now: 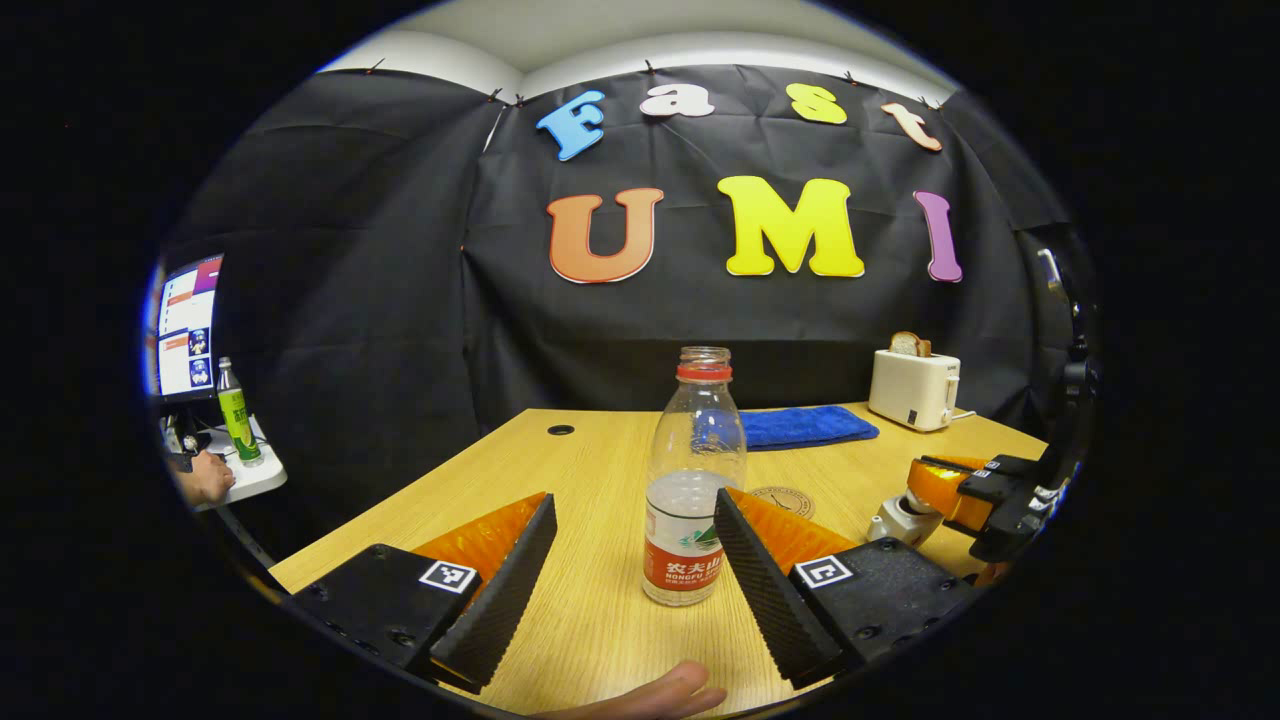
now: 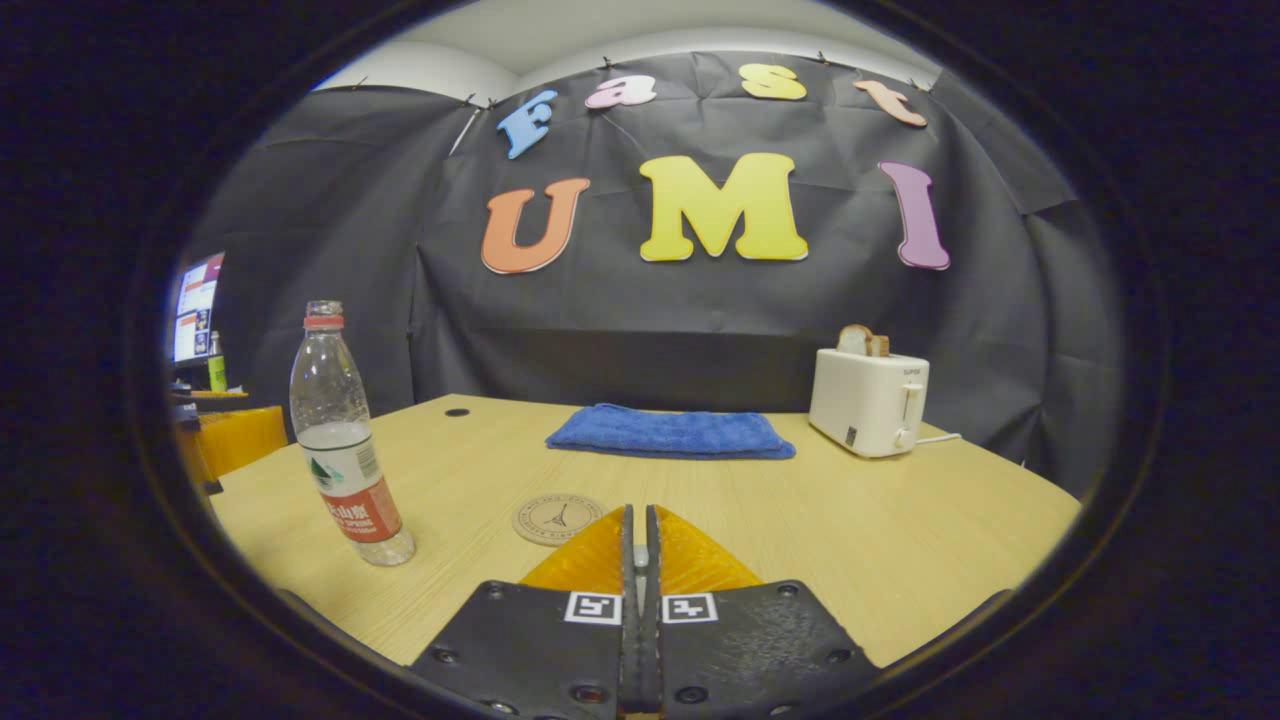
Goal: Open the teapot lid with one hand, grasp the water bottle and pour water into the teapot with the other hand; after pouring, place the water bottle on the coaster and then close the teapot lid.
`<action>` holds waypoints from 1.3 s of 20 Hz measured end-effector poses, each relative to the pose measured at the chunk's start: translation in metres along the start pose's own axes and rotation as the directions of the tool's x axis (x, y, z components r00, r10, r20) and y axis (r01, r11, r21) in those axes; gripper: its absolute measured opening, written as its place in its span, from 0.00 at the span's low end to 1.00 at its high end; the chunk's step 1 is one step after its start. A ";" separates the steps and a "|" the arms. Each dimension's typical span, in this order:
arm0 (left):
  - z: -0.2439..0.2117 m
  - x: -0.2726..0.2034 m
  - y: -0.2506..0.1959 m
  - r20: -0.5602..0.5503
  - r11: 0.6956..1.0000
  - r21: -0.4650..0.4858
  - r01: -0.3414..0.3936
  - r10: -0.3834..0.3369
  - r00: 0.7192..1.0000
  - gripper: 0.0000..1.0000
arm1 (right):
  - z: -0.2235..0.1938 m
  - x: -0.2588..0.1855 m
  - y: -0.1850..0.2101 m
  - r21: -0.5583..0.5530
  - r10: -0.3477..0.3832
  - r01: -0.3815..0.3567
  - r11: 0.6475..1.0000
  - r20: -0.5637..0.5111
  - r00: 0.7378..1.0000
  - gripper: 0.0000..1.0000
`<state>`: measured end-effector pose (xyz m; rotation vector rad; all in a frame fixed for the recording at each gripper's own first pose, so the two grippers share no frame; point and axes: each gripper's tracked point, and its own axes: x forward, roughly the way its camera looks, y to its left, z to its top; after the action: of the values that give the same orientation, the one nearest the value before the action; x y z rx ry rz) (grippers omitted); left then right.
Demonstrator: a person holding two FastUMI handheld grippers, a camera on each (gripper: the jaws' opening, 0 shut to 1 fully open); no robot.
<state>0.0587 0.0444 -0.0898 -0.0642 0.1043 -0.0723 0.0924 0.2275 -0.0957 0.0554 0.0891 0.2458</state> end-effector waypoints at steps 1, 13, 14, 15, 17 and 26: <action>-0.001 0.000 -0.005 0.002 1.000 0.004 0.017 -0.017 1.000 0.99 | 0.004 -0.004 -0.003 0.004 -0.002 0.002 1.000 0.012 1.000 0.00; -0.029 0.032 -0.041 0.022 0.994 0.051 0.093 -0.094 0.995 1.00 | 0.046 -0.067 -0.086 0.039 -0.061 0.057 0.998 0.097 0.993 0.00; -0.028 0.035 -0.041 0.027 0.995 0.054 0.090 -0.091 0.995 1.00 | 0.048 -0.069 -0.091 0.038 -0.068 0.064 0.997 0.106 0.992 0.00; -0.027 0.040 -0.042 0.034 0.995 0.044 0.093 -0.094 0.995 1.00 | 0.050 -0.072 -0.094 0.038 -0.068 0.064 0.997 0.113 0.991 0.00; -0.027 0.048 -0.047 0.040 0.994 0.016 0.106 -0.106 0.994 0.99 | 0.051 -0.075 -0.098 0.037 -0.065 0.060 0.997 0.121 0.990 0.00; -0.027 0.075 -0.037 0.027 0.999 -0.016 0.050 -0.049 0.998 0.99 | 0.051 -0.083 -0.122 0.036 -0.108 0.105 0.994 0.126 0.986 0.00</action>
<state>0.1274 0.0004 -0.1221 -0.0841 0.0763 -0.1200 0.0466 0.0870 -0.0466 0.0953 -0.0322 0.1335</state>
